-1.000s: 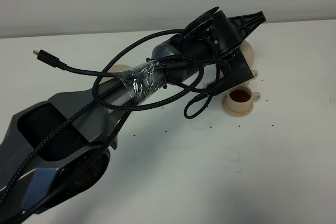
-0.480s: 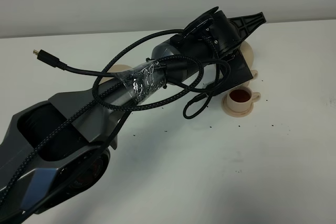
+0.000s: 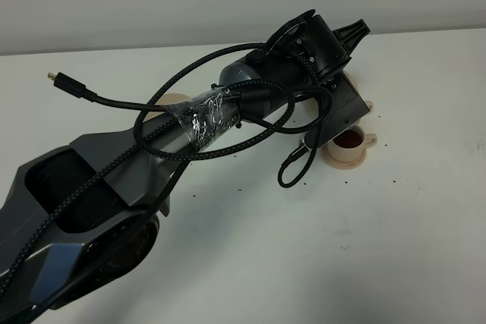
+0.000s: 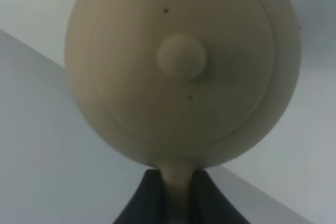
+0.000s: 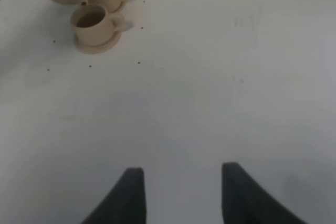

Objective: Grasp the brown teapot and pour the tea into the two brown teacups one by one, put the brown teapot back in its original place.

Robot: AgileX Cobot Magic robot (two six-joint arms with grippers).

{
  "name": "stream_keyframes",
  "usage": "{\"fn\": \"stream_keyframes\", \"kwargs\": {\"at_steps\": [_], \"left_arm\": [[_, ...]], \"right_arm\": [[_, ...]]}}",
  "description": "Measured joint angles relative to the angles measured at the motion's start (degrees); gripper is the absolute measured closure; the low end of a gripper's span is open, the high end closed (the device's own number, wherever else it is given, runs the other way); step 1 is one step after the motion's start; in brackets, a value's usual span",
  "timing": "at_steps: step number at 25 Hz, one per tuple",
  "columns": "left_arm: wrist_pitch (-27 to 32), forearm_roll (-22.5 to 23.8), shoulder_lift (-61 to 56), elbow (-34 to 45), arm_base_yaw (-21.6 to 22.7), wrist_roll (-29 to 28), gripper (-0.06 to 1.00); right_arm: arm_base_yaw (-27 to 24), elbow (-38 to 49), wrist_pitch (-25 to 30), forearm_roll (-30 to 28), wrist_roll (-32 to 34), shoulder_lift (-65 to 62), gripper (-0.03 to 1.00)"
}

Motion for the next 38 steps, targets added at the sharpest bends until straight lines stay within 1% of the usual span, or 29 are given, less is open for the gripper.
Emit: {"fn": "stream_keyframes", "kwargs": {"at_steps": [2,6,8,11,12,14,17,19,21,25,26,28,33,38], "left_arm": [[0.5,0.0,0.0,0.0,0.2,-4.0,0.82],[1.8,-0.1,-1.3,0.0,1.0,-15.8,0.82],[4.0,-0.3,-2.6,0.0,1.2,-21.8,0.82],[8.3,-2.7,-4.5,0.0,1.9,-30.0,0.82],[9.6,-4.1,-5.1,0.0,2.2,-32.7,0.82],[13.0,-8.1,-5.8,0.0,2.8,-39.8,0.82],[19.6,-13.8,-6.7,0.0,4.1,-49.2,0.82],[23.7,-17.9,-7.0,0.0,5.1,-53.7,0.82],[24.2,-23.7,-7.0,0.0,6.9,-57.1,0.82],[24.2,-36.3,-7.0,0.3,10.2,-59.5,0.82],[24.2,-37.6,-7.0,0.9,10.8,-60.0,0.82],[24.2,-37.6,-7.1,2.7,11.4,-60.7,0.82],[24.0,-33.1,-7.1,7.2,11.6,-61.1,0.82],[22.3,-32.8,-7.1,8.5,11.6,-60.8,0.82]], "right_arm": [[0.0,0.0,0.0,0.0,0.0,0.0,0.62],[0.0,0.0,0.0,0.0,0.0,0.0,0.62],[0.0,0.0,0.0,0.0,0.0,0.0,0.62],[0.0,0.0,0.0,0.0,0.1,0.0,0.62],[0.0,0.0,0.0,0.0,0.1,0.0,0.62],[0.0,0.0,0.0,0.0,0.1,0.0,0.62],[0.0,0.0,0.0,0.0,0.1,0.0,0.62],[0.0,0.0,0.0,0.0,0.1,0.0,0.62],[0.0,0.0,0.0,0.0,0.1,0.0,0.62],[0.0,0.0,0.0,0.0,0.0,0.0,0.62],[0.0,0.0,0.0,0.0,0.0,0.0,0.62],[0.0,0.0,0.0,0.0,0.0,0.0,0.62],[0.0,0.0,0.0,0.0,0.0,0.0,0.62],[0.0,0.0,0.0,0.0,0.1,0.0,0.62]]}}
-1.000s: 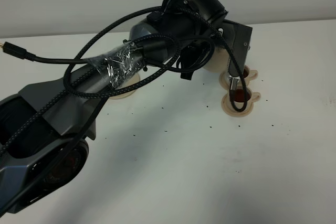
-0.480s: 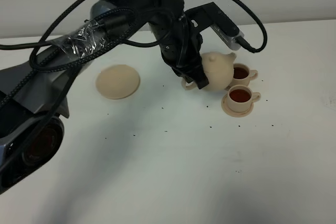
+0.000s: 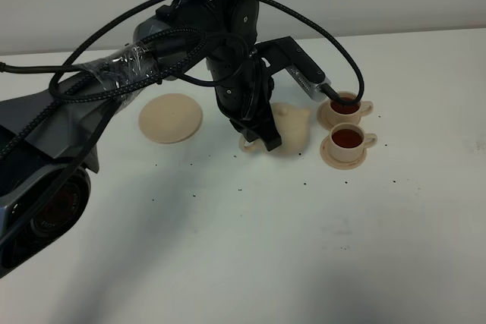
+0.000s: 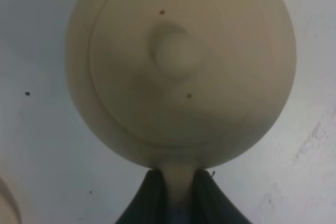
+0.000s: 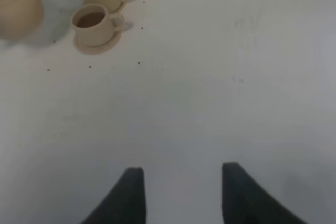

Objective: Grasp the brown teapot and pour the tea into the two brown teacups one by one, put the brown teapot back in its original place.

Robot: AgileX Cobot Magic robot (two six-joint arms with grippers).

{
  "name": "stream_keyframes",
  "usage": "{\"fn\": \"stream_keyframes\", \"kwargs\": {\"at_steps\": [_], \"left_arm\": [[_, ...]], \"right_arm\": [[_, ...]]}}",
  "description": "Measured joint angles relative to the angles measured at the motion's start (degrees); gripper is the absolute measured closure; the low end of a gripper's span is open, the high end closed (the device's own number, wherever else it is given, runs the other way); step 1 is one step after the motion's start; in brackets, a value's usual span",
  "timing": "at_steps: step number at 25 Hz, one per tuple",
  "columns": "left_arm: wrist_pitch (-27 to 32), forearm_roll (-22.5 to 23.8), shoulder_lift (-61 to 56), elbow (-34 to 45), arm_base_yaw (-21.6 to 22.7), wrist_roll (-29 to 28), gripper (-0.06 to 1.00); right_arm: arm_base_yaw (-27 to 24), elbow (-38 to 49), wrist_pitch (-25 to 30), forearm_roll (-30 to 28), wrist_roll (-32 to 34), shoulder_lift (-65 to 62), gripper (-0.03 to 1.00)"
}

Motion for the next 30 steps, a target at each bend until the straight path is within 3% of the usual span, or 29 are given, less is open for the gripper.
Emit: {"fn": "stream_keyframes", "kwargs": {"at_steps": [17,21,25,30], "left_arm": [[-5.7,-0.8,0.0,0.0,-0.1,2.3,0.82],[-3.9,-0.4,-0.1,0.0,0.7,-3.1,0.82],[0.2,-0.1,-1.3,0.0,4.7,-12.8,0.82],[1.9,1.9,-3.2,0.0,10.0,-19.3,0.82]], "right_arm": [[0.0,0.0,0.0,0.0,-0.1,0.0,0.62],[0.0,0.0,0.0,0.0,-0.1,0.0,0.62],[0.0,0.0,0.0,0.0,-0.1,0.0,0.62],[0.0,0.0,0.0,0.0,-0.1,0.0,0.62]]}}
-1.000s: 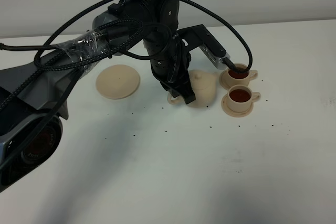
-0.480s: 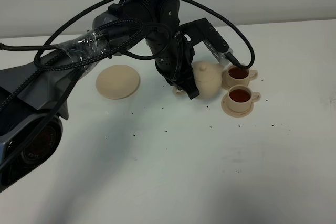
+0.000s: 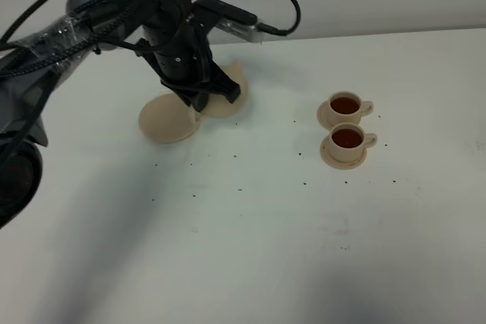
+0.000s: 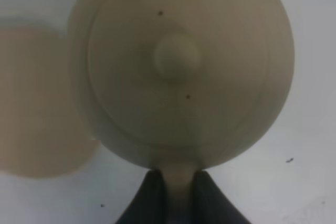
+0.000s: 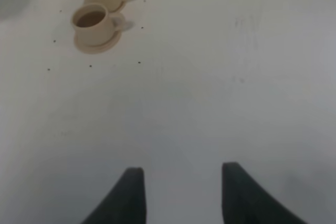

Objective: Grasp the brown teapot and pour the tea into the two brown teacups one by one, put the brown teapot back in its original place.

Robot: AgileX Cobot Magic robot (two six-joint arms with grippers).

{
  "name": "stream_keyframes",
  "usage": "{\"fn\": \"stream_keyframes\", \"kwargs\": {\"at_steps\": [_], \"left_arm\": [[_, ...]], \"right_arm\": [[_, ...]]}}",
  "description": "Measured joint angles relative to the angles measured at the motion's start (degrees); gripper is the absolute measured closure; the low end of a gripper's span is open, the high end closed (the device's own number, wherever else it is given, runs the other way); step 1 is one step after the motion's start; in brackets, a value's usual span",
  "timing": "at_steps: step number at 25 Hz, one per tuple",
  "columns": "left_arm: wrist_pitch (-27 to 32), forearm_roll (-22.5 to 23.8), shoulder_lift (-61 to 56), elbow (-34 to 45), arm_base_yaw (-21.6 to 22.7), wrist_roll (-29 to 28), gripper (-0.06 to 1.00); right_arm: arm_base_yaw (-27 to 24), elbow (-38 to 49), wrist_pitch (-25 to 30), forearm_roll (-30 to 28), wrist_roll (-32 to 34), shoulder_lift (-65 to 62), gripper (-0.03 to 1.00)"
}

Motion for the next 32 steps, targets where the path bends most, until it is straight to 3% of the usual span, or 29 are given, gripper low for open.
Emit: {"fn": "stream_keyframes", "kwargs": {"at_steps": [6,11,16,22,26,32], "left_arm": [[0.0,1.3,-0.8,0.8,5.5,-3.4,0.82],[0.0,2.1,-1.2,6.3,9.0,-3.8,0.82],[-0.5,3.7,-2.7,10.5,9.8,-2.9,0.82],[-6.9,4.3,-2.8,12.8,10.6,-1.8,0.82],[-10.2,2.9,-2.8,12.8,10.6,-1.7,0.82],[-10.1,0.8,-2.8,12.9,10.6,-0.5,0.82]], "right_arm": [[0.0,0.0,0.0,0.0,0.0,0.0,0.62],[0.0,0.0,0.0,0.0,0.0,0.0,0.62],[0.0,0.0,0.0,0.0,0.0,0.0,0.62],[0.0,0.0,0.0,0.0,0.1,0.0,0.62],[0.0,0.0,0.0,0.0,0.1,0.0,0.62],[0.0,0.0,0.0,0.0,0.0,0.0,0.62]]}}
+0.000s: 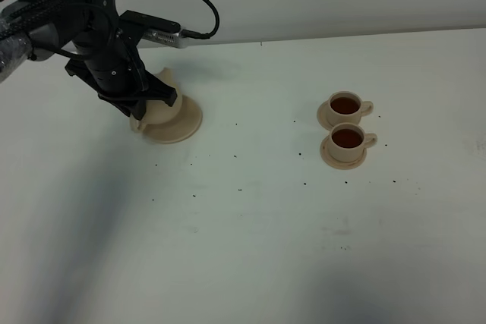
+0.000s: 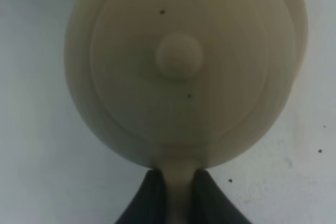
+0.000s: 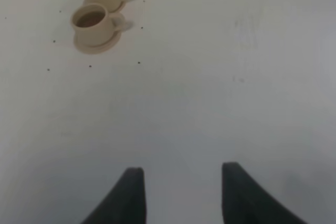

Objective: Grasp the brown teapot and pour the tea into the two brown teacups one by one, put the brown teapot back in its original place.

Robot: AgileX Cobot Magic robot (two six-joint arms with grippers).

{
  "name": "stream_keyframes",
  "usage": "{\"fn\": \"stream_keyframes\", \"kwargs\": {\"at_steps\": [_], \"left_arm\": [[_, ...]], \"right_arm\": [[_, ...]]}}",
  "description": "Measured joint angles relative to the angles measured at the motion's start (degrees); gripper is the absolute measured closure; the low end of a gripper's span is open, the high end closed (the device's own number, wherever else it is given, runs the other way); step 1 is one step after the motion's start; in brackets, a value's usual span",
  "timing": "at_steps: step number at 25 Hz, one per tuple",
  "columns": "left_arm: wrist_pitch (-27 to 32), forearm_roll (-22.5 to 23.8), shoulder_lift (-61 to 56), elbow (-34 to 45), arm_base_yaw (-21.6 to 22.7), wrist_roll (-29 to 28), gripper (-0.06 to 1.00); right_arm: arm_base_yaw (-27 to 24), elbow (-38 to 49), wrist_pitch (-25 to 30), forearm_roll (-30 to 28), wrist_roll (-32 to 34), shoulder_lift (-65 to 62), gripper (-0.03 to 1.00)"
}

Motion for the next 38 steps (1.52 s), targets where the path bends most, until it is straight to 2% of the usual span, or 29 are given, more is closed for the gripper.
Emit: {"fn": "stream_keyframes", "kwargs": {"at_steps": [9,17,27,38], "left_arm": [[-4.2,0.1,0.0,5.4,0.0,0.6,0.82],[-6.6,0.1,0.0,5.5,0.0,0.7,0.82],[-7.1,-2.6,0.0,5.9,0.0,3.0,0.82],[-6.9,-2.6,0.0,5.9,0.0,2.4,0.82]], "right_arm": [[0.0,0.0,0.0,0.0,0.0,0.0,0.62],[0.0,0.0,0.0,0.0,0.0,0.0,0.62],[0.0,0.0,0.0,0.0,0.0,0.0,0.62],[0.0,0.0,0.0,0.0,0.0,0.0,0.62]]}}
